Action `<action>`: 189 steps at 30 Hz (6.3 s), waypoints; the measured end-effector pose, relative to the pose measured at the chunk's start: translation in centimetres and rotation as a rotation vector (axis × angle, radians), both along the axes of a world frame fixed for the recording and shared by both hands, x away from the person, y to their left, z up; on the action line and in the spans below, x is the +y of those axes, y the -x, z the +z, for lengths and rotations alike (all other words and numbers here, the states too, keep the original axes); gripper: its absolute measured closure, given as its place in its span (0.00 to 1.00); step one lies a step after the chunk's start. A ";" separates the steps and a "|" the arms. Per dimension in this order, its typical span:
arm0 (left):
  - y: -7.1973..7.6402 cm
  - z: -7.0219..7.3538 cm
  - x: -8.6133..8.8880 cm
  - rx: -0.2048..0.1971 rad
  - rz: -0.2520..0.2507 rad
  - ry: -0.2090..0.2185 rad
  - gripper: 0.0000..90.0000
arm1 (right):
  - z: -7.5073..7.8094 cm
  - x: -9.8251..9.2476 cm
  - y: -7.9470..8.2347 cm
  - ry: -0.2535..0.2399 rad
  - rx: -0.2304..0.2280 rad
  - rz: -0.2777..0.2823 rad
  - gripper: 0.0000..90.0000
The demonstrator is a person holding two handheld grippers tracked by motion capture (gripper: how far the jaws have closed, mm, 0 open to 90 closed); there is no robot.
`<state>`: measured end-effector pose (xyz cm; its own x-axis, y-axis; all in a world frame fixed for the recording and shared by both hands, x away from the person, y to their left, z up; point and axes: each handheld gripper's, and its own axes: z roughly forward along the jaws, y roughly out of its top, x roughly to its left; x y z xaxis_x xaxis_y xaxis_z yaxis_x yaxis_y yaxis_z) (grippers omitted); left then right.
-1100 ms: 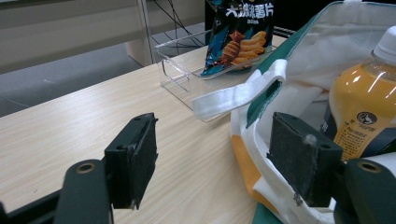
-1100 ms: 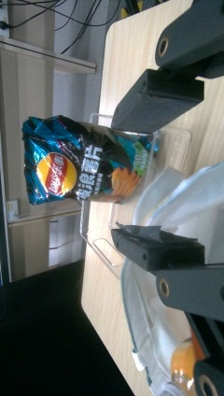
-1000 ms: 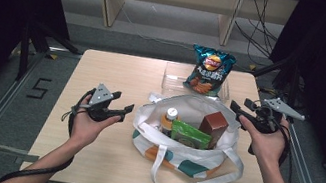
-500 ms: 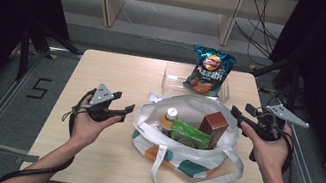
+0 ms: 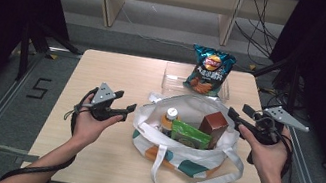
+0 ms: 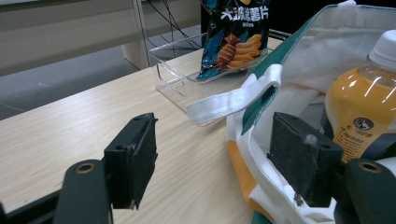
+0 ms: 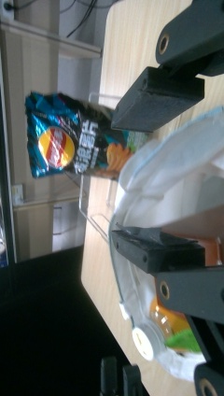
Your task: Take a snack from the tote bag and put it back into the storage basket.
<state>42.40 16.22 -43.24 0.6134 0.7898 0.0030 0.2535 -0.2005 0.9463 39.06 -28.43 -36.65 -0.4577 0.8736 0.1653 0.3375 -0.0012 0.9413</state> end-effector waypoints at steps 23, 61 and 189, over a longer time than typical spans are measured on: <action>0.1 0.2 0.0 -0.004 0.007 -0.009 0.35 | -0.7 3.1 1.6 0.022 -0.009 0.103 0.33; 0.1 0.1 0.2 -0.005 0.009 -0.010 0.35 | -3.6 5.0 1.1 0.122 0.035 0.105 0.35; -0.1 0.0 0.2 0.003 0.013 0.000 0.35 | 6.0 3.8 -0.3 -0.007 -0.174 -0.016 0.44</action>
